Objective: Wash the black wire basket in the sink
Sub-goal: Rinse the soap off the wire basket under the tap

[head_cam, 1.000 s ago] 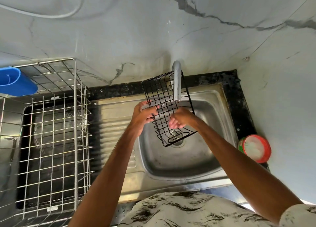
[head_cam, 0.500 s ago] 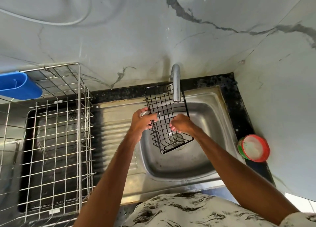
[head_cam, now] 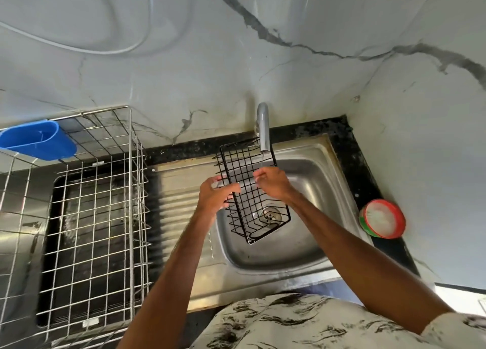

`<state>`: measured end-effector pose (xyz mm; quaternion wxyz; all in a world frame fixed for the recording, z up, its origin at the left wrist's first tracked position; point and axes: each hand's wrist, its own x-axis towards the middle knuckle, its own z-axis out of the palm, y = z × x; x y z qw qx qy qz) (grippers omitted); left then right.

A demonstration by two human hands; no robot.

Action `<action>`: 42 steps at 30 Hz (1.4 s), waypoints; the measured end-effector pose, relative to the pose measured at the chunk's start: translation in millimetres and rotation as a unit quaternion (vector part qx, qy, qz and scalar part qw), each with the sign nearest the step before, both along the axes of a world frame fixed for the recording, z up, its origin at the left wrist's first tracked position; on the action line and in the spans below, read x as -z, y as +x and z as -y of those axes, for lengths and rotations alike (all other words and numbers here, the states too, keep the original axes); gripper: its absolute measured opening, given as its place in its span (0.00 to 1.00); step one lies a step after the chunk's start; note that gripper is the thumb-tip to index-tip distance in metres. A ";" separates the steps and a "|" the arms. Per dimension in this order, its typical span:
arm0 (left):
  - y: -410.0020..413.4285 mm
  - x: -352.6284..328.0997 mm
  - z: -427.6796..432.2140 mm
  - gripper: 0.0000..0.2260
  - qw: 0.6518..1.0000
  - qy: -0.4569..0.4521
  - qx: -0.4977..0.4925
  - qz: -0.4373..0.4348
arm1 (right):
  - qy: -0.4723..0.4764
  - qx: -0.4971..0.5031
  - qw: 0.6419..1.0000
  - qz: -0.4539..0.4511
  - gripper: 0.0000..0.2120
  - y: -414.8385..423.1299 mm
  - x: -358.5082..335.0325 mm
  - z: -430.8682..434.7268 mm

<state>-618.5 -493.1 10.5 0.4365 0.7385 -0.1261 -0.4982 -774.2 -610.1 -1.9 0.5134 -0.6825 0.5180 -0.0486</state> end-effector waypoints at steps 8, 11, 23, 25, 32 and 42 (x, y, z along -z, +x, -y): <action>0.1 3.9 -6.2 0.38 1.000 0.016 -0.010 0.014 | 0.172 0.130 0.954 0.208 0.15 5.6 -29.5 7.8; 1.7 6.6 -4.8 0.39 0.999 0.023 -0.019 0.018 | 0.155 0.151 0.957 0.193 0.17 -0.4 -27.2 13.0; 5.2 10.9 9.4 0.40 0.999 0.027 -0.020 0.007 | 0.108 0.108 0.979 0.136 0.14 -17.5 -13.1 26.3; 5.5 11.9 10.8 0.41 0.999 0.029 -0.014 0.020 | 0.044 0.106 0.987 0.112 0.14 -16.8 -14.7 29.8; 12.3 12.4 12.3 0.42 0.998 0.046 -0.018 0.037 | 0.078 0.316 0.926 0.192 0.13 -7.7 -2.6 76.1; 21.2 12.0 8.5 0.39 0.997 0.059 -0.025 0.040 | 0.362 0.330 0.835 0.250 0.18 42.9 40.5 122.2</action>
